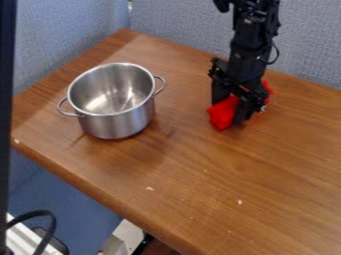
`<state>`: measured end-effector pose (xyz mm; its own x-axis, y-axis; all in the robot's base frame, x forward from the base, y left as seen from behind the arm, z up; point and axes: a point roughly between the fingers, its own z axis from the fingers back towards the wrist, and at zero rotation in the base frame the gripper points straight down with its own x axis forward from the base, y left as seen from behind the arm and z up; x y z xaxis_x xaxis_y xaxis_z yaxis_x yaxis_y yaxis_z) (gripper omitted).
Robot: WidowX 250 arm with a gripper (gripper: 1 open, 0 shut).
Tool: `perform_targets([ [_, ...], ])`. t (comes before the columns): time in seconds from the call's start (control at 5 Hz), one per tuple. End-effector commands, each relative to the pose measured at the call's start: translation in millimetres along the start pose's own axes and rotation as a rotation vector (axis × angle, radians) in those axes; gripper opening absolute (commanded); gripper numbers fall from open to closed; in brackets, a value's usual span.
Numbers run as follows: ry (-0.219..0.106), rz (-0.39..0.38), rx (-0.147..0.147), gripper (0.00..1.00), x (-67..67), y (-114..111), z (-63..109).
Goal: Put the red object in the metal pot
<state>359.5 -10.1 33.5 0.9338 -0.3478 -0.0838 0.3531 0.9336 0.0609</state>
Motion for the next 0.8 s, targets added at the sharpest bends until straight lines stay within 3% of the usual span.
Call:
perform_targets([
  [0.0,-0.05,0.024,0.015,0.0,7.4,8.5,16.6],
  [0.6,-0.043,0.051,0.009,0.0,8.5,9.9,17.2],
])
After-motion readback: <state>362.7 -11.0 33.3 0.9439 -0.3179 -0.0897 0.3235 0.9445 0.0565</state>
